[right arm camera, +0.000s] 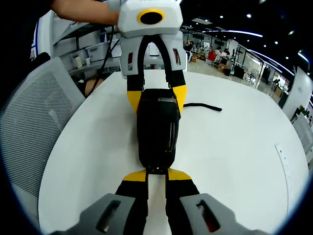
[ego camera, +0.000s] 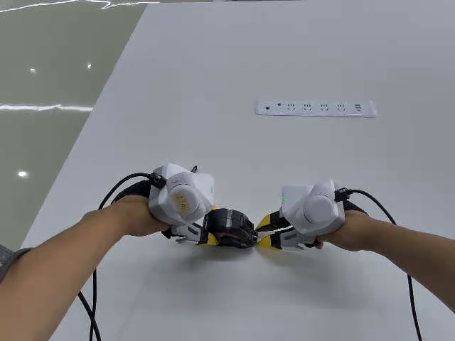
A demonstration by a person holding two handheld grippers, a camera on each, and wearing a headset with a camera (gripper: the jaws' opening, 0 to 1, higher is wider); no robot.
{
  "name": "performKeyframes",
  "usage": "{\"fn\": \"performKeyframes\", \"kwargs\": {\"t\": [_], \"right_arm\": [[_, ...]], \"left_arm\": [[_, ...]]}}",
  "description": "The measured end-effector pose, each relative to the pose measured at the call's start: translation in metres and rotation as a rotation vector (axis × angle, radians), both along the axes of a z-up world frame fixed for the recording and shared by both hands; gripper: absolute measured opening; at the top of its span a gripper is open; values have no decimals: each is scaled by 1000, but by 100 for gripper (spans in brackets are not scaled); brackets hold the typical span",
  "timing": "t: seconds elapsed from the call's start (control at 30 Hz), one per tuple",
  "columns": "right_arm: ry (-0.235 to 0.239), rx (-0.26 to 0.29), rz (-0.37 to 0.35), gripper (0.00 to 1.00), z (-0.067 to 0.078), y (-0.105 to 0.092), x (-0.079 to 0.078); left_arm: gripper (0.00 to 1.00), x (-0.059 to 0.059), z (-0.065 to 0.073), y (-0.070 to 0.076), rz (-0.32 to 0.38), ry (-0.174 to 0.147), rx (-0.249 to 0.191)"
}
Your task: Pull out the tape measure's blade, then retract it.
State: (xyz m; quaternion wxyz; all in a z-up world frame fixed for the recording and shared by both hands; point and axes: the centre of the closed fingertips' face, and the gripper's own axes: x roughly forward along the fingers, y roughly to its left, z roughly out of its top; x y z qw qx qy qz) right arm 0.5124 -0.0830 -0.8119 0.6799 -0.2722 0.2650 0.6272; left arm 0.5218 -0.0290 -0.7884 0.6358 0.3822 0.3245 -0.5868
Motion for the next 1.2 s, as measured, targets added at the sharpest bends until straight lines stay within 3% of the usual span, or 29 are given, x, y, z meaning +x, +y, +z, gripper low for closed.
{"fn": "performKeyframes", "kwargs": {"t": [0.53,1.2], "right_arm": [[25,24,-46,12,0,0,3],[27,31,-23,9,4,0,-1]], "left_arm": [[26,2,-1,1,15,7,-5],[26,0,-1,3,23,13,-4]]}}
